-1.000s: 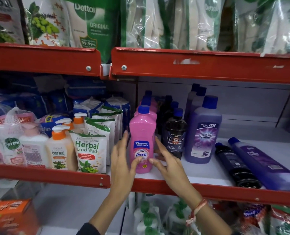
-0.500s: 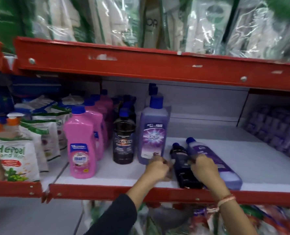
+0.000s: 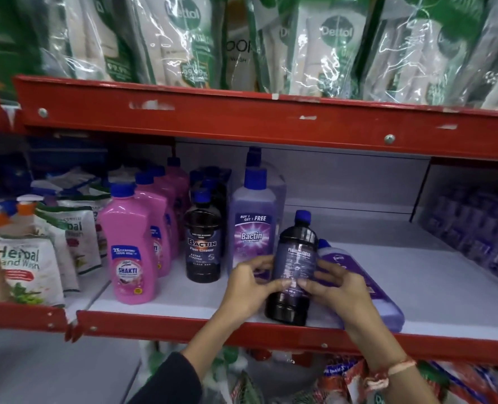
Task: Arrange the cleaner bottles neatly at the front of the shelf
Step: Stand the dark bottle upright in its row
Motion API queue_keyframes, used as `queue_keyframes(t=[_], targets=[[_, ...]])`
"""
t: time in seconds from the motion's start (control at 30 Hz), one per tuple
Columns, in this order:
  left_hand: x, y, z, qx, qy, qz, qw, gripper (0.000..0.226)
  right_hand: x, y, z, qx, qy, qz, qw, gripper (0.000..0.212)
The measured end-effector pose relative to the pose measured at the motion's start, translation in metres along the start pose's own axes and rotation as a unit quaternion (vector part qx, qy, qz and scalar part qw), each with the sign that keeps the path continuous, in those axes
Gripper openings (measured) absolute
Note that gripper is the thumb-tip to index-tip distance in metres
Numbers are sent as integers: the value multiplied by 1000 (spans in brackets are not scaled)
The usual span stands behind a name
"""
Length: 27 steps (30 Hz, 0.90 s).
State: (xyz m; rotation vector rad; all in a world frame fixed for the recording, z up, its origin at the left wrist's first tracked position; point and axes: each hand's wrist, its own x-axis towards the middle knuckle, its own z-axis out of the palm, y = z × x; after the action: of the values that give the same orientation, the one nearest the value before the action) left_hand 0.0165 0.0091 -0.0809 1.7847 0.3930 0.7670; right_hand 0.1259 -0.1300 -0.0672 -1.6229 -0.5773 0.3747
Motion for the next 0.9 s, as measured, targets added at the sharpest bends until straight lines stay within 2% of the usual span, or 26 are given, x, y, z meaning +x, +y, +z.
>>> queue_keyframes(t=[0.07,0.17,0.23,0.43,0.47,0.53,0.6,0.67,0.73,0.8,0.87,0.9], targets=[[-11,2,-18,-23,22,23,999,47,-6,-4,15,41,-23,-28,999,45],[-24,-8,-48,-81,65,32,994,55,-14,-10,47,22,-22,-86,996,56],[-30,-12,-66,-101,95,45,989,54,-17,-12,70,19,-26,-115,993,55],[-35,-26,-78,-105,143,65,982,51,-11,-7,102,33,-34,-162,986,58],[-41,-39,-113,-112,162,63,978,50,-16,-9,142,25,-48,-160,986,58],[-43,-41,-121,-103,165,63,979,50,-20,-6,152,18,-37,-170,985,58],[-42,-41,-121,-84,165,64,981,43,-24,-7,154,17,-14,-184,983,54],[-41,-34,-117,-90,176,63,978,20,-27,-4,152,-12,21,-210,977,44],[-40,-32,-119,-106,188,64,974,20,-32,-1,153,-48,39,-232,971,37],[-40,-35,-123,-121,177,53,975,21,-33,2,155,-88,11,-236,968,48],[-40,-36,-124,-104,160,63,980,14,-29,1,152,-156,-52,-225,960,67],[-40,-37,-124,-90,148,70,982,11,-26,0,149,-186,-82,-217,955,69]])
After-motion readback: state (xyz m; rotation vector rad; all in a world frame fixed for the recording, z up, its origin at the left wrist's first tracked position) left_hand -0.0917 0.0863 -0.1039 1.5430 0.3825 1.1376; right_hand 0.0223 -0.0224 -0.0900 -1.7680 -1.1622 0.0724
